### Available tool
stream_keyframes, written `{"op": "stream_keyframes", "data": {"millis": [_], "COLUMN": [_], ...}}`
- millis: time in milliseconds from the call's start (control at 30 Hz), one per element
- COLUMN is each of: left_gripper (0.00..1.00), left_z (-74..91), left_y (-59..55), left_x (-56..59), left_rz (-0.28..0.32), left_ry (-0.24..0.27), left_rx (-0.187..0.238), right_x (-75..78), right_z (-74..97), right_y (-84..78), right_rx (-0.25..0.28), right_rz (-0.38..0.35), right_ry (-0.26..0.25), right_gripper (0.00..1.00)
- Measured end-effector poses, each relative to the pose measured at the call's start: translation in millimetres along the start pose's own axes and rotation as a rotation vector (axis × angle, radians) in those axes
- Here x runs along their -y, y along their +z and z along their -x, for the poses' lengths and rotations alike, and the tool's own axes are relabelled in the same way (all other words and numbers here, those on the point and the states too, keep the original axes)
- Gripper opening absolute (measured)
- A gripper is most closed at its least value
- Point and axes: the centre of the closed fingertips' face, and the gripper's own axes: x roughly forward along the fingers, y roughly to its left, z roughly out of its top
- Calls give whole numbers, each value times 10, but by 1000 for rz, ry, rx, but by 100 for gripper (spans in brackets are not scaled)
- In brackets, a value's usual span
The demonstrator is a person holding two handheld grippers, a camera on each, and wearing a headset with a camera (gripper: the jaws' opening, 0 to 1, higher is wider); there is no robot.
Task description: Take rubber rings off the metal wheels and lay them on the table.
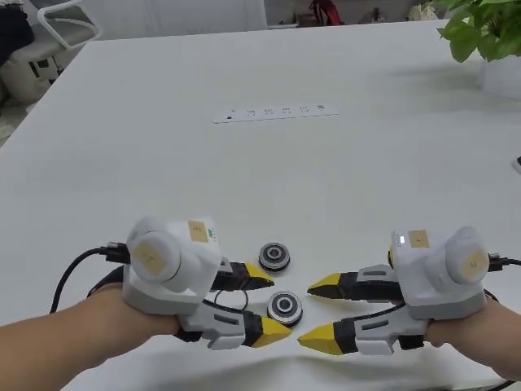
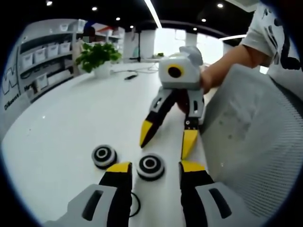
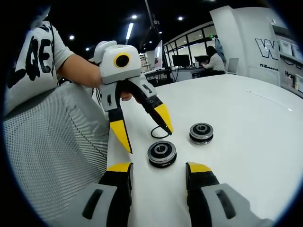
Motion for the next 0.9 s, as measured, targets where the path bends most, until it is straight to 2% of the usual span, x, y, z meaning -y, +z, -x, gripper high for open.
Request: {"op": "stream_keyframes", "data": {"millis": [900], "left_gripper": [24], "left_z": [-95], "left_y": [-5], "left_x": [-27], "left_rz": [3], "left_ry": [11], "left_rx": [-5], "right_x": [-9], "right_z": [-8], "right_y": [-29], "right_rx": [7], "right_rz": [-8], "right_ry": [-2], "right_gripper": [41]}}
